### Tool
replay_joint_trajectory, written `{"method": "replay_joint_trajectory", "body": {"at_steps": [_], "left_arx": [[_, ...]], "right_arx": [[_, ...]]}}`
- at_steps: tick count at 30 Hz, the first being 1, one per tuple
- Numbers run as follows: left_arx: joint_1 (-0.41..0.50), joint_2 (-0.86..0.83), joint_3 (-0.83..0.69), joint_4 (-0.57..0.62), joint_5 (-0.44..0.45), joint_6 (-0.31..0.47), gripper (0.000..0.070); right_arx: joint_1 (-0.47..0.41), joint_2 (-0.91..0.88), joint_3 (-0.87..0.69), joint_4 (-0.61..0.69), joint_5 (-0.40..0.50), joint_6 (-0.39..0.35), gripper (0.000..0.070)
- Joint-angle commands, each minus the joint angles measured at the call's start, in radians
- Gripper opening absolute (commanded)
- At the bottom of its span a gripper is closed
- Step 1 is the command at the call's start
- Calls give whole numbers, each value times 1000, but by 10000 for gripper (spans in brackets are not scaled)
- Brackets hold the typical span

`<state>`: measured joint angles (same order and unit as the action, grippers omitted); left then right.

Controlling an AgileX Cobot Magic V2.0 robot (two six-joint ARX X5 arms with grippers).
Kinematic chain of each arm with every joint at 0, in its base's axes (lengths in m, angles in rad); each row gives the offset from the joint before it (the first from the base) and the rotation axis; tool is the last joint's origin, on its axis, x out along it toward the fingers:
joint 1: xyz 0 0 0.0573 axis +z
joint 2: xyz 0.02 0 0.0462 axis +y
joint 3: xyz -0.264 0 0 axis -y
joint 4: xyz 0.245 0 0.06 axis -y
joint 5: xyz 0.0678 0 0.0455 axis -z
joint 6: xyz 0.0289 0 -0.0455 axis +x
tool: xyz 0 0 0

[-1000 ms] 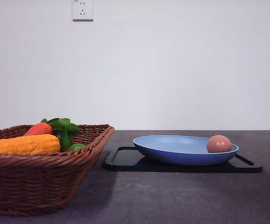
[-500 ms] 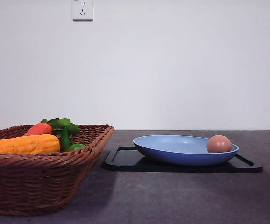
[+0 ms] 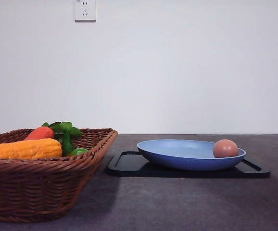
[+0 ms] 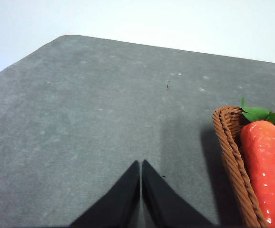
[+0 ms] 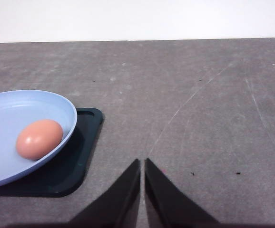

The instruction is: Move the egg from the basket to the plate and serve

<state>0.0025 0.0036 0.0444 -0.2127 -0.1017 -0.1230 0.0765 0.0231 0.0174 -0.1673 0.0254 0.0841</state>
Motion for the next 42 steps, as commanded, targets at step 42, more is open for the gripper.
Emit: {"method": "replay_joint_trajectory", "body": {"at_steps": [42], "left_arx": [[1, 0, -23, -19, 1, -2, 0]], "right_arx": [[-1, -2, -6, 10, 1, 12, 0]]}}
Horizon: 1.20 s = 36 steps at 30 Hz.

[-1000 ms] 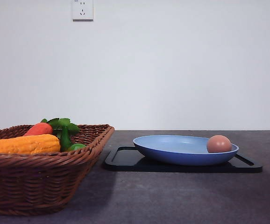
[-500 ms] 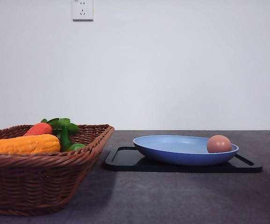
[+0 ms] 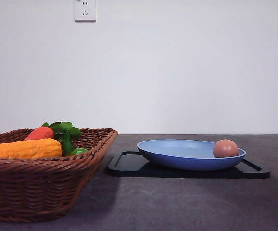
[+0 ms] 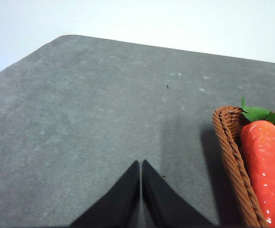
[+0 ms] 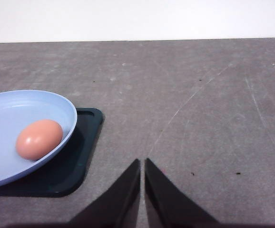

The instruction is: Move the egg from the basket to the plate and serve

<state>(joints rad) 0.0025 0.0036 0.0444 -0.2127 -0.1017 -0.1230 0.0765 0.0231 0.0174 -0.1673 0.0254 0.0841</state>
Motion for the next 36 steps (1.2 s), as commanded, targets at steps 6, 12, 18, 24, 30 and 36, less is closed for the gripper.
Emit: {"method": "replay_joint_trajectory", "body": {"at_steps": [6, 12, 18, 24, 30, 36], "left_arx": [[1, 0, -23, -19, 1, -2, 0], [1, 0, -23, -19, 1, -2, 0], [1, 0, -23, -18, 1, -2, 0], [1, 0, -23, -19, 1, -2, 0], [1, 0, -23, -19, 1, -2, 0], [1, 0, -23, -19, 1, -2, 0]], "right_arx": [[-1, -2, -6, 10, 1, 12, 0], [-1, -2, -6, 10, 1, 12, 0], [-1, -2, -6, 10, 1, 12, 0], [-1, -2, -6, 10, 1, 12, 0], [-1, -2, -6, 10, 1, 12, 0], [-1, -2, -6, 10, 1, 12, 0]]}}
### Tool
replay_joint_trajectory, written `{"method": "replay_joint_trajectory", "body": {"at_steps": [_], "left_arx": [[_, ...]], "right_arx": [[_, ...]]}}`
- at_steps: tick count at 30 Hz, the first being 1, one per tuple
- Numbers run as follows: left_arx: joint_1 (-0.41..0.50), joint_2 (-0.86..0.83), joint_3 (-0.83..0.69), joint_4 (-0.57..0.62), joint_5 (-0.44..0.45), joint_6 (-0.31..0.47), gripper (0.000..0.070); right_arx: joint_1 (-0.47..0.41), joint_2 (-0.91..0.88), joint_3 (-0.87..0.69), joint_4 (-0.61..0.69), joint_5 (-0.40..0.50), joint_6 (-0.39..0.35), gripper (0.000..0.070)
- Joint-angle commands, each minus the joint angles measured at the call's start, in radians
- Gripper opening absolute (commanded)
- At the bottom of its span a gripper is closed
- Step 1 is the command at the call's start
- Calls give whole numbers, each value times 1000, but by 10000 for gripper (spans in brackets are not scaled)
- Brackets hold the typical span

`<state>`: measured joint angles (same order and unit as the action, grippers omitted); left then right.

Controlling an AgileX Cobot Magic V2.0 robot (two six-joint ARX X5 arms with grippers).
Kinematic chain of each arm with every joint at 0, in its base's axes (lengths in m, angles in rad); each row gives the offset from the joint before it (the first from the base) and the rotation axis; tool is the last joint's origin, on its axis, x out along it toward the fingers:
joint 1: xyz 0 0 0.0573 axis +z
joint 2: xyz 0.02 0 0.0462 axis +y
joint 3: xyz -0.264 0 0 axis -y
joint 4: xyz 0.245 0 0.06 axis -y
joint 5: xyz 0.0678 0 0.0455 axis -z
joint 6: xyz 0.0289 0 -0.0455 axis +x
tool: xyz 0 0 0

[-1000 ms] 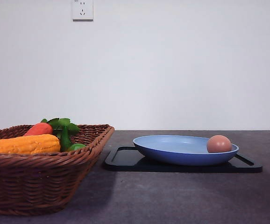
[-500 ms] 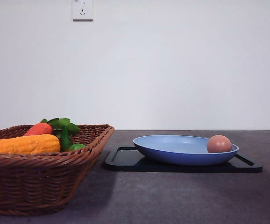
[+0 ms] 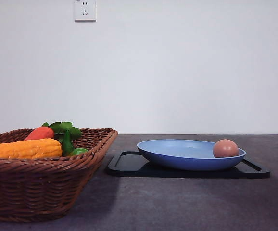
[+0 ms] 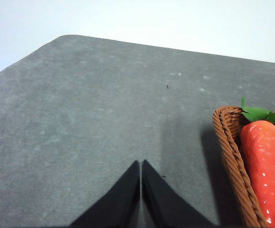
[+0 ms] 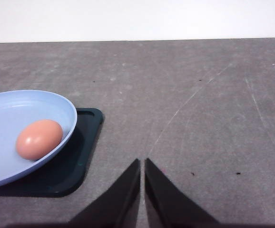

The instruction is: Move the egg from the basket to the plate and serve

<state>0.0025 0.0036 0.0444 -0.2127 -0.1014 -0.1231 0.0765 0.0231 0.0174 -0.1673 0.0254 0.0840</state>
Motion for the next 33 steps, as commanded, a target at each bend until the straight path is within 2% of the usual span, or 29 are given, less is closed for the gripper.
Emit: {"method": "replay_joint_trajectory", "body": {"at_steps": [1, 33], "left_arx": [[1, 0, -23, -18, 0, -2, 0], [1, 0, -23, -18, 0, -2, 0]], "right_arx": [[-1, -2, -6, 10, 1, 12, 0], [-1, -2, -6, 10, 1, 12, 0]]}}
